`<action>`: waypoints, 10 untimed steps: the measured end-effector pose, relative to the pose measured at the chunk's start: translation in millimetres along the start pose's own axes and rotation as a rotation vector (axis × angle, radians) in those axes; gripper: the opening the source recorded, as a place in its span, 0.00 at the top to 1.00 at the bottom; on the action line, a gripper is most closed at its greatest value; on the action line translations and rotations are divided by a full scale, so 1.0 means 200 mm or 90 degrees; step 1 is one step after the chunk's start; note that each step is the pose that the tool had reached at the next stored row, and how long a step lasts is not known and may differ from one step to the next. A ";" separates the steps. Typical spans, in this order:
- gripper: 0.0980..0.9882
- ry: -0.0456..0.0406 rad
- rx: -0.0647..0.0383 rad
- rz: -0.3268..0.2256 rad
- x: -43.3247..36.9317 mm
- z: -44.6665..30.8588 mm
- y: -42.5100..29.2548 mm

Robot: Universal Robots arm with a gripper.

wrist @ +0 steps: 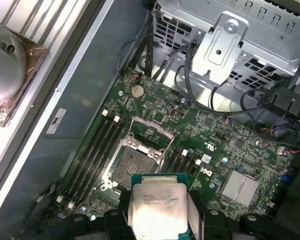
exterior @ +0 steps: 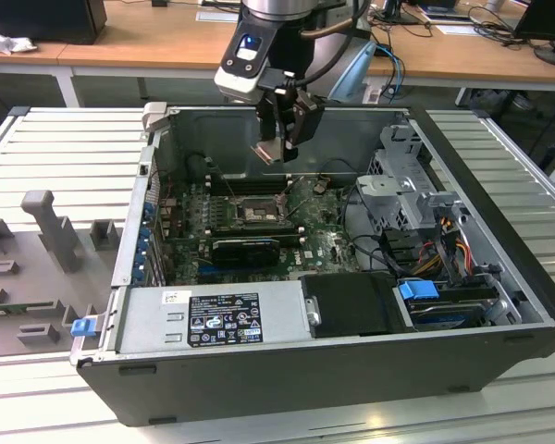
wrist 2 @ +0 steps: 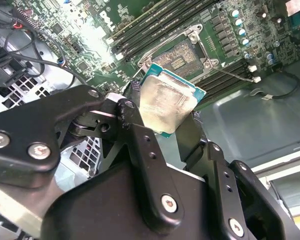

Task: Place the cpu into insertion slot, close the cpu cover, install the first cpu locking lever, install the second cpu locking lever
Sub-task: 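Place the cpu into insertion slot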

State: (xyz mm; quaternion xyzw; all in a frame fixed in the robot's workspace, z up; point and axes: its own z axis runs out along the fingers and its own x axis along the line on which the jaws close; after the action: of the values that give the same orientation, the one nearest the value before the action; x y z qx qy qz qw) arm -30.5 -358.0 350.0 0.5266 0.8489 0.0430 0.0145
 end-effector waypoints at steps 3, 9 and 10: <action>0.52 -0.0006 0.000 0.007 0.000 0.000 0.000; 0.52 -0.0023 -0.001 0.026 0.000 0.001 0.000; 0.52 -0.0031 -0.001 0.035 0.000 0.002 0.000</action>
State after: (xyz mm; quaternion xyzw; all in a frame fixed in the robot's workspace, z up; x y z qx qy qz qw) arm -30.5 -358.0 349.6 0.5498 0.8340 0.0426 0.0156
